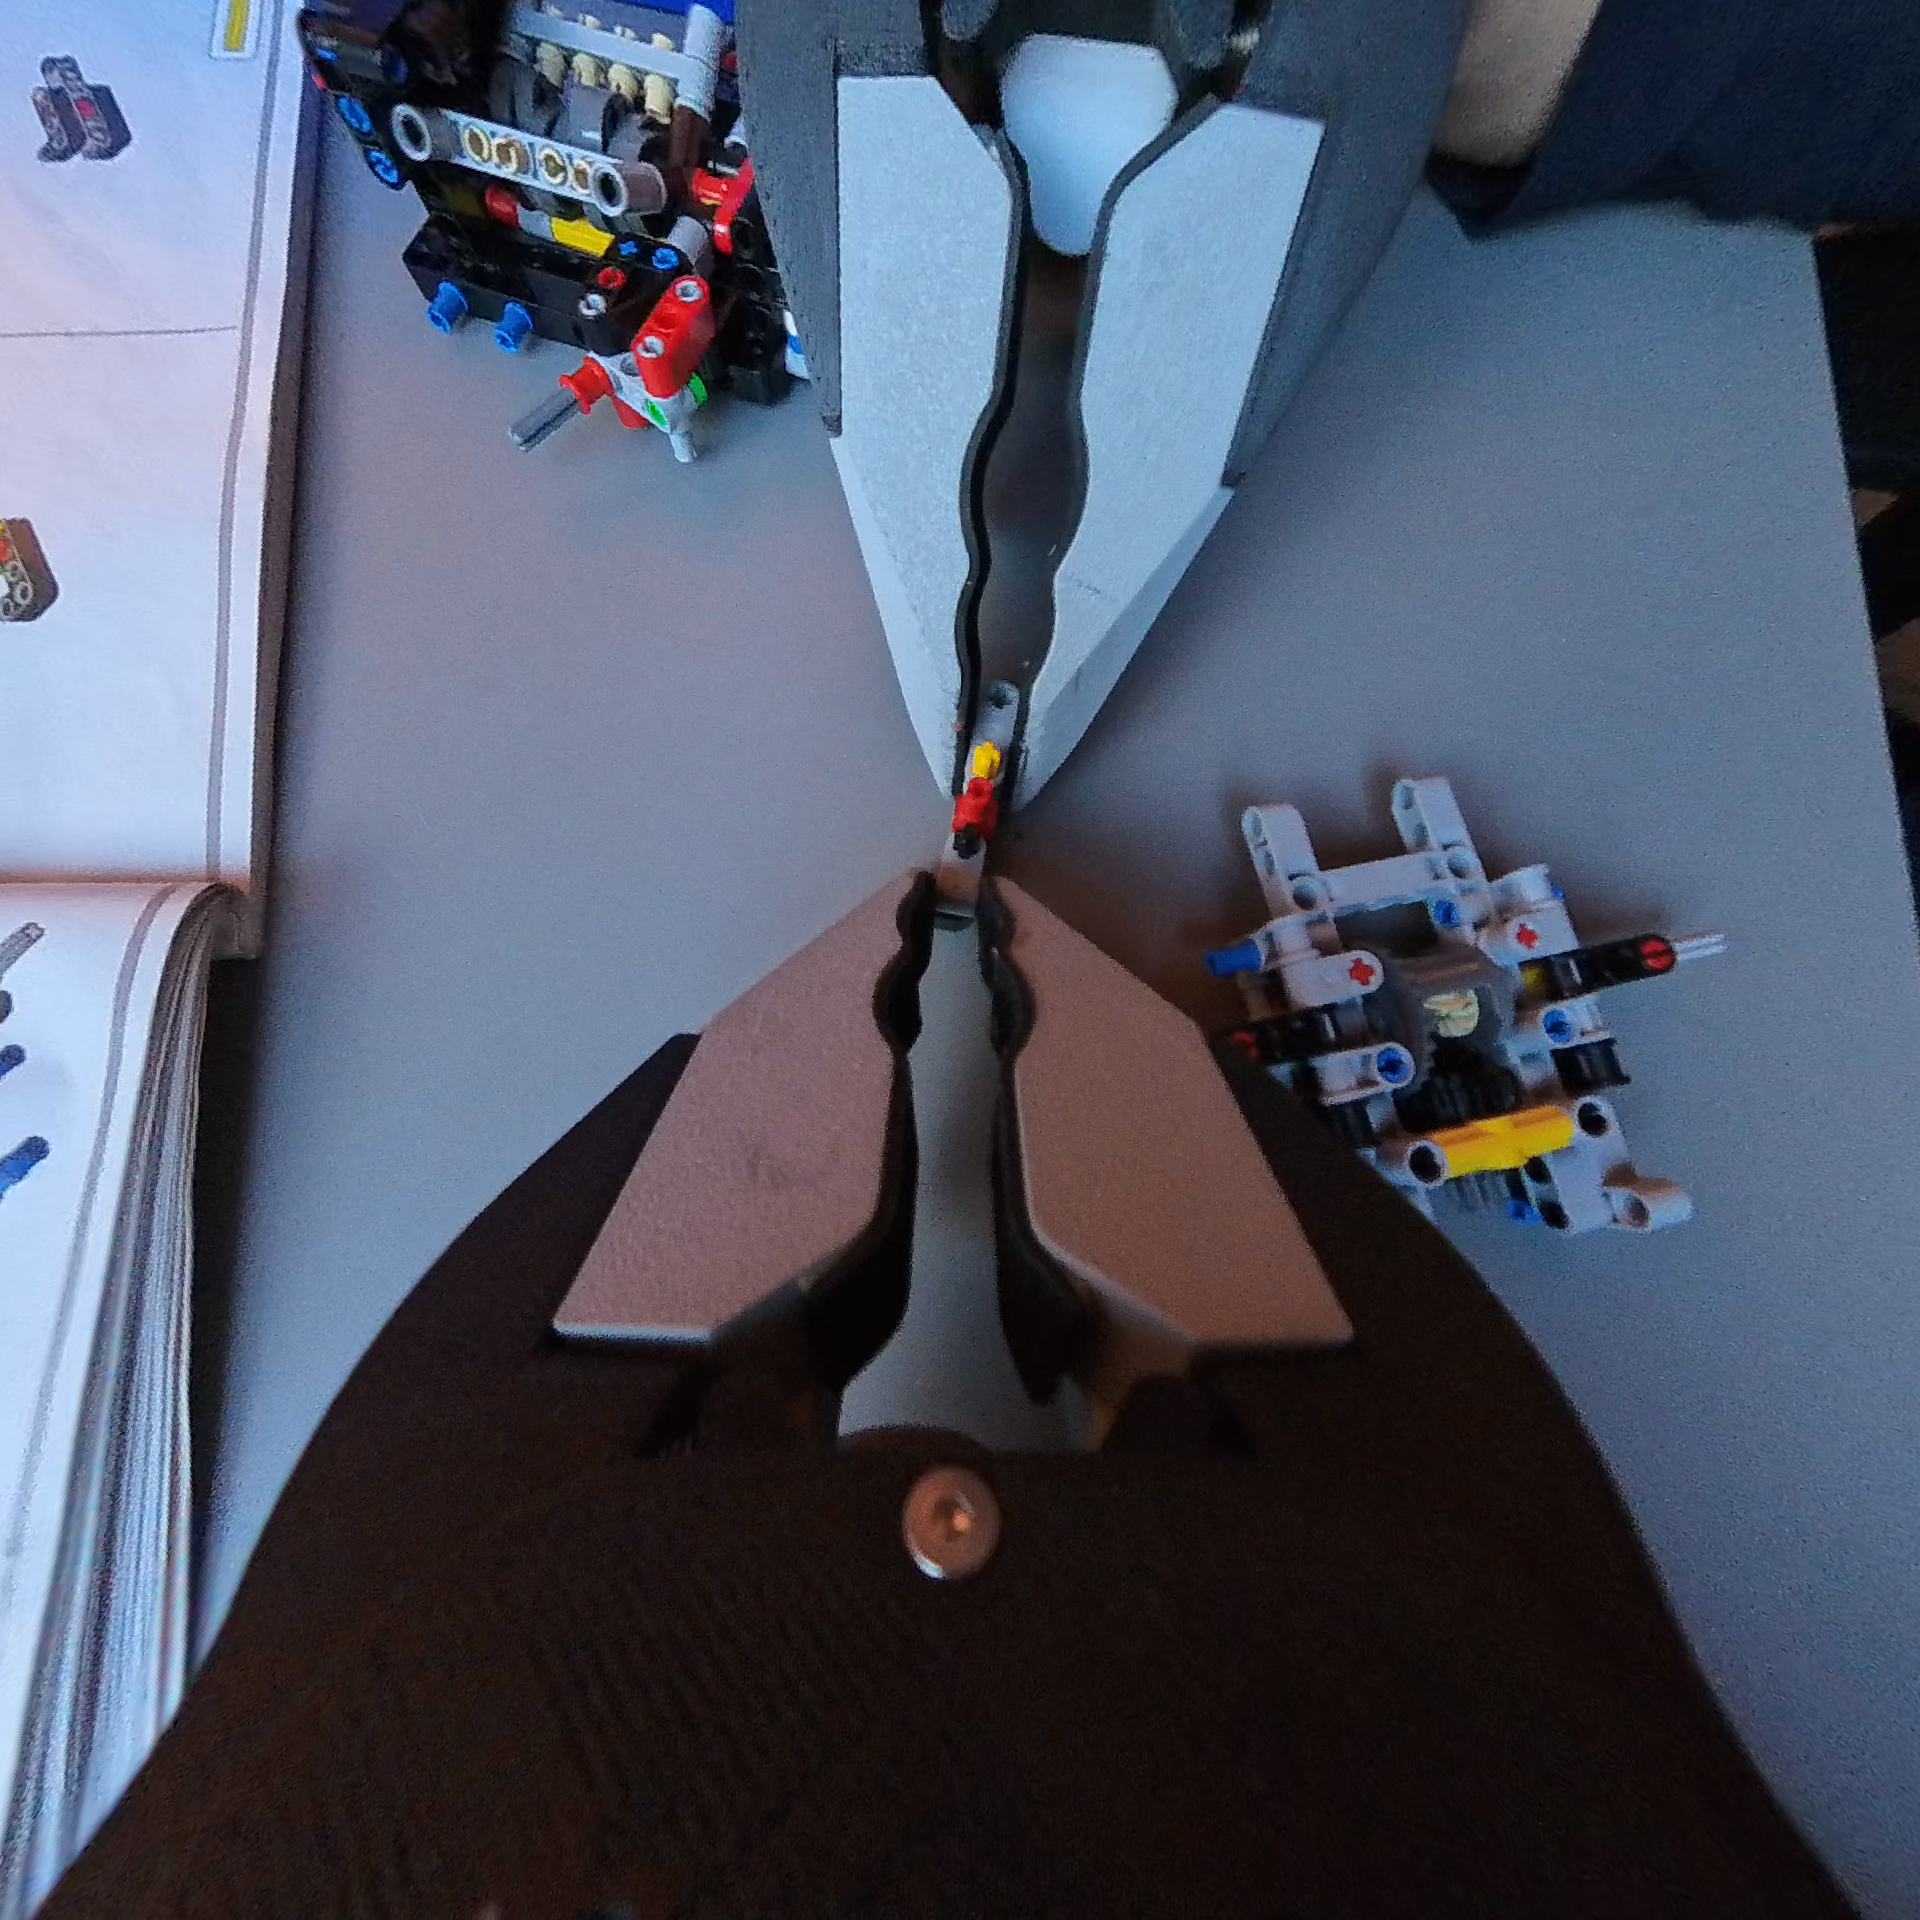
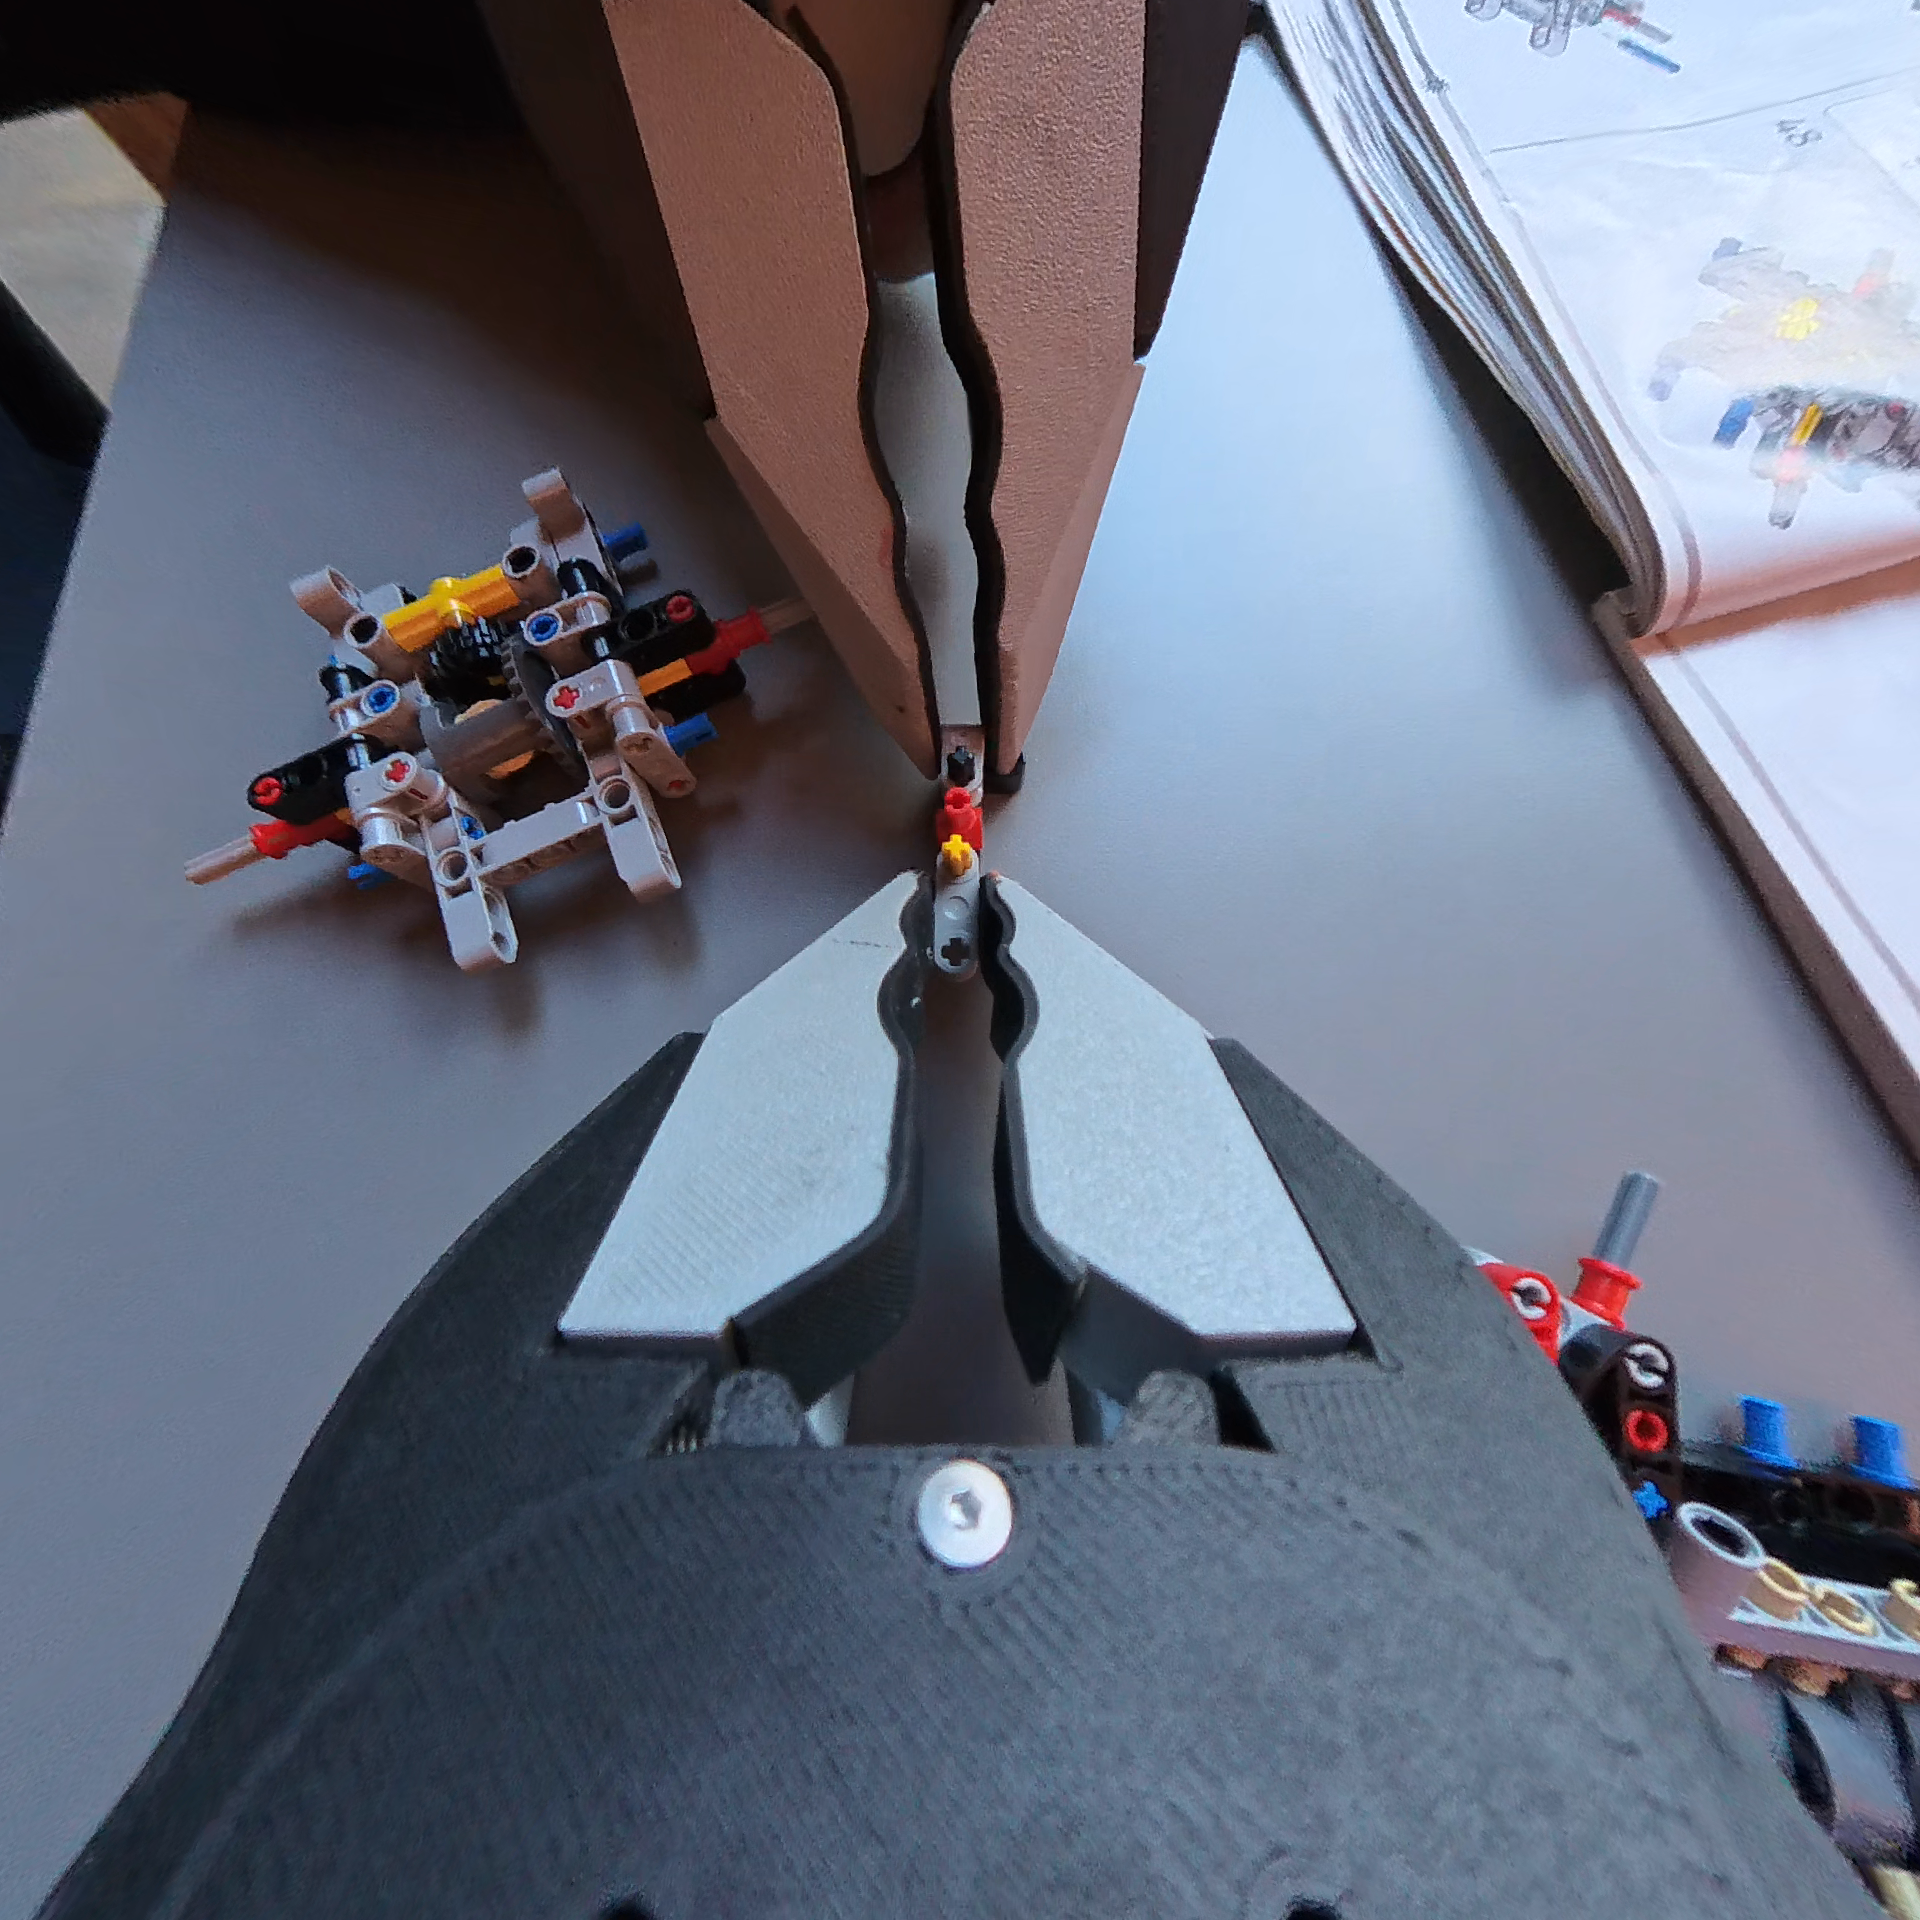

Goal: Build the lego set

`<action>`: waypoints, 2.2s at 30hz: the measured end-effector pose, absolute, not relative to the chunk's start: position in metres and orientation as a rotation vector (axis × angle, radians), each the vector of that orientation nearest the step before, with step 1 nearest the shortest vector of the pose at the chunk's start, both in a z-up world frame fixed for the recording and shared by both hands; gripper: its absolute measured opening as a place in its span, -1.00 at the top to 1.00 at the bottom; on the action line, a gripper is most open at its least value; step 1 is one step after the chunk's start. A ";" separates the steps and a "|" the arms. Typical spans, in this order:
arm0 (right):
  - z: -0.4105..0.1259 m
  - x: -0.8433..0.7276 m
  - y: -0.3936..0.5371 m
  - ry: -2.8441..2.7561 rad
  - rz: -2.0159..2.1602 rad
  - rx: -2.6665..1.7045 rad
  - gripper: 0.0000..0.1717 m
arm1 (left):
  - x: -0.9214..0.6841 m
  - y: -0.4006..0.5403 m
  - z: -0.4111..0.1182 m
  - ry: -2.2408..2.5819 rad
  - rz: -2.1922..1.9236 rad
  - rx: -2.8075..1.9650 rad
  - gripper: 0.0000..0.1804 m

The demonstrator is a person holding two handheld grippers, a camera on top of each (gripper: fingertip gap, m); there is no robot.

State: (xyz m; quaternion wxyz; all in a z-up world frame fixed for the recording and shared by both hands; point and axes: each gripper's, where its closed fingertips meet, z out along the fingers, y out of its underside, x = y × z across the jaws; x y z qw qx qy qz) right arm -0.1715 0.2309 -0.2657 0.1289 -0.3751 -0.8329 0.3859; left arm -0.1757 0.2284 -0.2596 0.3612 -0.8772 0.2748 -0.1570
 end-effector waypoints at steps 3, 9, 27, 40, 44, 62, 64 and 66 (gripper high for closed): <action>-0.258 -0.174 0.230 -2.392 1.217 -1.171 0.94 | -0.177 0.231 -0.252 0.616 -0.540 -2.236 0.93; -0.209 -0.168 0.248 -2.135 1.834 -1.478 0.94 | -0.201 0.236 -0.226 0.664 -0.369 -2.042 0.71; -0.229 -0.166 0.246 -2.193 1.807 -1.603 0.95 | -0.188 0.241 -0.236 0.836 -0.045 -1.961 0.68; -0.204 -0.152 0.233 -2.092 2.326 -1.767 0.96 | -0.164 0.236 -0.206 0.912 0.030 -1.775 0.71; -0.208 -0.147 0.227 -2.151 2.311 -1.777 0.96 | -0.158 0.232 -0.204 0.946 0.014 -1.749 0.76; -0.225 -0.140 0.222 -2.307 2.153 -1.789 0.96 | -0.149 0.225 -0.226 1.119 0.129 -1.778 0.85; -0.224 -0.141 0.222 -2.292 2.161 -1.790 0.96 | -0.150 0.225 -0.225 1.113 0.112 -1.772 0.84; -0.224 -0.142 0.222 -2.285 2.167 -1.788 0.95 | -0.151 0.225 -0.224 1.125 0.125 -1.765 0.84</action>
